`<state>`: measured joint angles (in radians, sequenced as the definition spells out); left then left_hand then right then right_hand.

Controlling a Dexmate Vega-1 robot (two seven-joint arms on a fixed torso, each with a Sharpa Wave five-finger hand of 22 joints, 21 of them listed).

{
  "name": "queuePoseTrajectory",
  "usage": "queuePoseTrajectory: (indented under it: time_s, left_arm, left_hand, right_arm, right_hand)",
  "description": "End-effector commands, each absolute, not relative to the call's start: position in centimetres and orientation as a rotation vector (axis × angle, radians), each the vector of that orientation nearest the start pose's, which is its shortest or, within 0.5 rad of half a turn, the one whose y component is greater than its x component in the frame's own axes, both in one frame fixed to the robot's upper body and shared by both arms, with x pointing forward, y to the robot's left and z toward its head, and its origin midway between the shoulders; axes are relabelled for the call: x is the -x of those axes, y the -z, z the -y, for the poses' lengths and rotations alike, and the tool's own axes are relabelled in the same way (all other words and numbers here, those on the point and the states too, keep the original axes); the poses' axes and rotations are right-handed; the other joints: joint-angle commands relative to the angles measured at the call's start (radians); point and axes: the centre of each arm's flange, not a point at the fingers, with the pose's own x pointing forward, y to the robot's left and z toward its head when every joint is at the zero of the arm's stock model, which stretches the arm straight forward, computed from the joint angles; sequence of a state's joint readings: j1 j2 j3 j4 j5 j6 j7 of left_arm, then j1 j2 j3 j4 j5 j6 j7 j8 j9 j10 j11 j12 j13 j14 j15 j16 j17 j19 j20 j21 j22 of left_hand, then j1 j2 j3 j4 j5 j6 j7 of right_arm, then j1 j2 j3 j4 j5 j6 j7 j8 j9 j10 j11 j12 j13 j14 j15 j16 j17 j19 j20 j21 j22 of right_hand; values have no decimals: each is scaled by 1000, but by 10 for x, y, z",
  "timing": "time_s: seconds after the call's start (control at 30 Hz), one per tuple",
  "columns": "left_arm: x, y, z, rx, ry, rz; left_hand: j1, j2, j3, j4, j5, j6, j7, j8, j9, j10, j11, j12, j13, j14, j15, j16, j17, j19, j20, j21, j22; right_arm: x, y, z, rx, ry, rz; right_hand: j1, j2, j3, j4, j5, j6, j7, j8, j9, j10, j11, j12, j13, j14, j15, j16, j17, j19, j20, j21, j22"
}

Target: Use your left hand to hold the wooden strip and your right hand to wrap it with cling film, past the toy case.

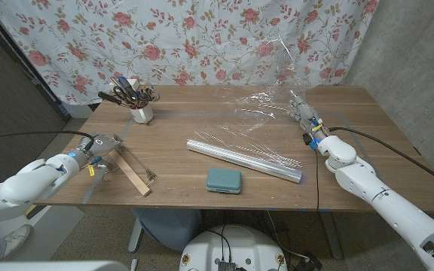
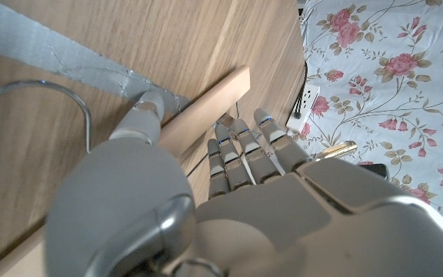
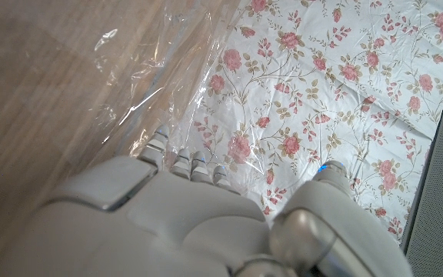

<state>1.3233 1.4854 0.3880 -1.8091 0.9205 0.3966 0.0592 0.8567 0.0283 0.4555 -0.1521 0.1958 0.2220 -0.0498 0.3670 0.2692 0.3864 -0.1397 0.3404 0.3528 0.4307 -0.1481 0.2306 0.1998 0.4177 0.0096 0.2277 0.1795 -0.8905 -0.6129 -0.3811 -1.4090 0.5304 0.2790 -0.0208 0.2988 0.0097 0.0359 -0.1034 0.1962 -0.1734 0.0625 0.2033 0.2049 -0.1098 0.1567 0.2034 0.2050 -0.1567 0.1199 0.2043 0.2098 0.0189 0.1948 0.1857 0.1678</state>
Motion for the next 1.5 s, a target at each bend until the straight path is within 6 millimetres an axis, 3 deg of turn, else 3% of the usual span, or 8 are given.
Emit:
queuePoseTrajectory:
  time_s: [0.03,0.23,0.4,0.53,0.8,1.1,1.17,1.5]
  left_arm:
    - [-530,75,-465,-2342,-203,137]
    - [-530,78,-464,-2329,-200,140]
    - [-530,81,-464,-2319,-193,143]
    - [-529,85,-464,-2301,-178,142]
    - [-529,95,-462,-2290,-150,142]
    - [-527,96,-457,-2263,-122,190]
    - [-525,95,-456,-2253,-123,205]
    - [-519,90,-448,-2207,-127,312]
  left_hand:
    - [2,12,3,-1,-4,36,-2,17,0,45,-16,17,5,64,-17,17,-2,28,1,10,5]
    - [12,21,15,-8,-6,102,-21,44,-3,124,-30,45,11,168,-52,32,-8,72,-9,21,6]
    - [42,35,21,-18,-12,228,-40,104,1,256,-55,90,19,294,-68,64,1,94,-27,25,8]
    - [78,58,22,-22,-14,275,-44,137,11,317,-52,116,30,362,-79,94,20,108,-30,31,12]
    - [94,53,6,-22,-19,289,-47,155,22,346,-60,133,44,402,-76,110,31,161,-42,55,16]
    - [45,21,-24,2,-19,169,-63,125,31,224,-57,96,64,393,-66,74,26,213,-19,85,25]
    - [32,15,-30,4,-18,116,-69,103,28,170,-53,77,70,345,-61,42,24,201,-5,84,27]
    - [5,10,-43,10,-15,32,-83,68,18,62,-48,36,77,293,-54,11,34,178,10,79,28]
  right_arm:
    - [-630,23,299,152,-182,615]
    - [-630,24,299,154,-185,616]
    - [-630,25,299,153,-187,616]
    - [-631,26,298,150,-187,611]
    - [-633,25,295,154,-193,611]
    - [-634,24,293,157,-196,610]
    - [-633,24,293,158,-195,609]
    - [-630,26,294,153,-192,610]
  right_hand:
    - [5,9,0,-6,2,-21,1,1,0,-4,0,4,-1,-7,2,3,0,-2,1,3,3]
    - [5,9,0,-6,2,-21,1,1,0,-4,0,4,-1,-6,1,3,0,-2,1,3,3]
    - [5,10,0,-6,2,-21,1,1,0,-4,-1,4,-1,-6,2,3,0,-2,1,3,3]
    - [5,10,0,-6,2,-21,0,1,0,-4,-1,5,-1,-6,2,3,0,-2,1,3,3]
    - [5,10,0,-6,2,-20,0,1,0,-4,0,4,-1,-6,2,3,0,-2,1,3,3]
    - [5,11,0,-7,2,-20,0,2,0,-4,-1,5,-1,-7,2,3,0,-2,1,3,3]
    - [5,11,0,-7,2,-20,1,2,0,-4,-2,5,-1,-6,2,4,0,-2,1,3,3]
    - [5,12,0,-7,2,-17,-1,3,0,-4,-2,5,-1,-6,2,3,0,-2,1,3,3]
